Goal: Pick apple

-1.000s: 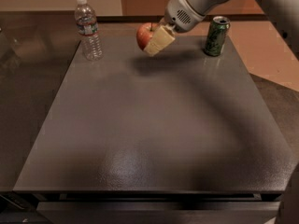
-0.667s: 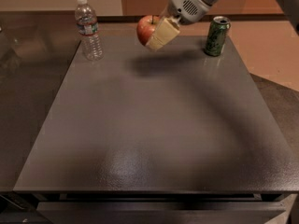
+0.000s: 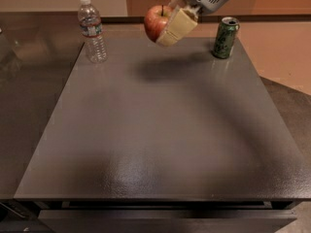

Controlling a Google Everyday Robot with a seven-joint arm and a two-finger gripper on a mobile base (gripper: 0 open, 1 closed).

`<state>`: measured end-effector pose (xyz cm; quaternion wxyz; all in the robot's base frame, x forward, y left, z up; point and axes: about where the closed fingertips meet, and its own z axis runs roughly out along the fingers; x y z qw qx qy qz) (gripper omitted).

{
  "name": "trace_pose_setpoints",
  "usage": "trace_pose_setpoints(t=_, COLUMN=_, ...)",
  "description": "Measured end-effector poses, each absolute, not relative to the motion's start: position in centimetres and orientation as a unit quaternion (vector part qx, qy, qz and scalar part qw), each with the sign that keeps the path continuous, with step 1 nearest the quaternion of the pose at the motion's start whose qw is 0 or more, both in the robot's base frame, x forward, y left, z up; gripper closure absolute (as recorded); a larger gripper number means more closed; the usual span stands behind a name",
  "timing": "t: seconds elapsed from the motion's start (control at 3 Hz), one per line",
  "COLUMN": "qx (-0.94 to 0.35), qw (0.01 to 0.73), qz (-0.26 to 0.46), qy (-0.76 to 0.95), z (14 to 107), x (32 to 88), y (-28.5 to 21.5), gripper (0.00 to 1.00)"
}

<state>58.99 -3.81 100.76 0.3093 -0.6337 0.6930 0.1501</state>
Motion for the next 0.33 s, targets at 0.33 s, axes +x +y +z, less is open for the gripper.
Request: trace_pose_setpoints(t=0.33, qx=-0.634, qw=0.309, qz=0.15, qy=0.693, z=100.75, x=58.99, y=-3.8, gripper=1.0)
